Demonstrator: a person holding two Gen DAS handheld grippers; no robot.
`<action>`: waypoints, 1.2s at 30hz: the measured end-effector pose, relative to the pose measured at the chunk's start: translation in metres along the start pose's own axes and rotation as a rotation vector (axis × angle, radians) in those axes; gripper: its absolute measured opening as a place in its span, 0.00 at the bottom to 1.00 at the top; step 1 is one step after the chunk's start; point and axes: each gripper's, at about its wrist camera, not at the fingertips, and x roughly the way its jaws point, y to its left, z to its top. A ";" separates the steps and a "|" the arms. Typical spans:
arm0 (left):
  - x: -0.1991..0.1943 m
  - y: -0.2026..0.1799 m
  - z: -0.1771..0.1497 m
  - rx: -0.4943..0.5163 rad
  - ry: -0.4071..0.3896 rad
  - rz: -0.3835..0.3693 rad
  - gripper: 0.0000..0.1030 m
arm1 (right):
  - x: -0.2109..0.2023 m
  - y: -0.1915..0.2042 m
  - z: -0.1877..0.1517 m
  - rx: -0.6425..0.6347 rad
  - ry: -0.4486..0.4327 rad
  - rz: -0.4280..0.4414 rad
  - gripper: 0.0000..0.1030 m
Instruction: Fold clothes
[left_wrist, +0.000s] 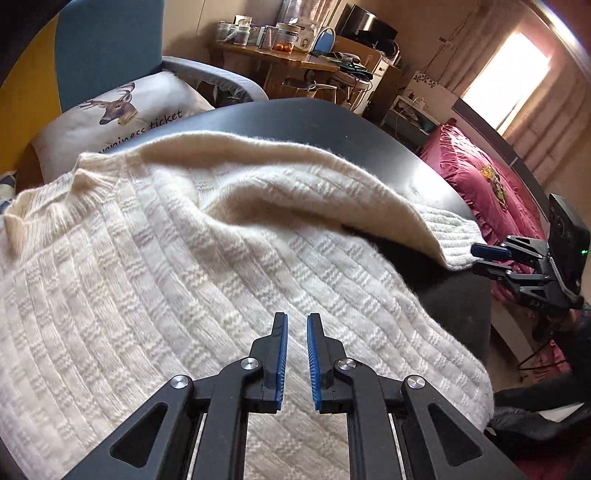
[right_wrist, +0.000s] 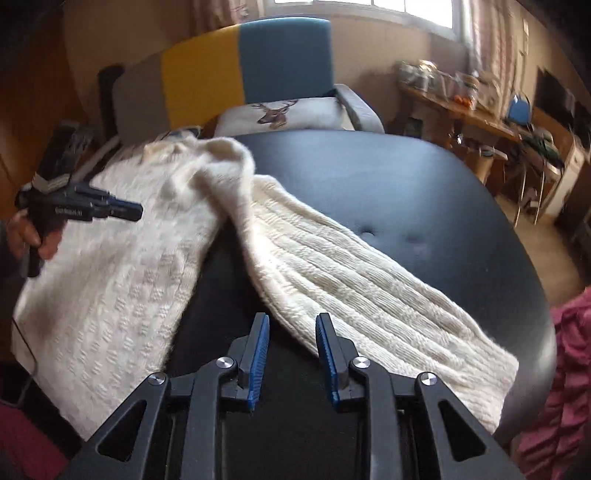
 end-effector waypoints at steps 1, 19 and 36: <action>0.002 -0.003 -0.004 0.003 0.004 0.001 0.11 | 0.008 0.008 0.001 -0.032 0.002 -0.016 0.26; 0.037 -0.041 -0.011 0.087 0.098 0.131 0.01 | 0.020 -0.036 0.077 -0.029 0.051 -0.198 0.04; 0.038 -0.039 -0.025 0.093 0.114 0.083 0.00 | 0.147 -0.149 0.153 0.138 0.374 -0.139 0.07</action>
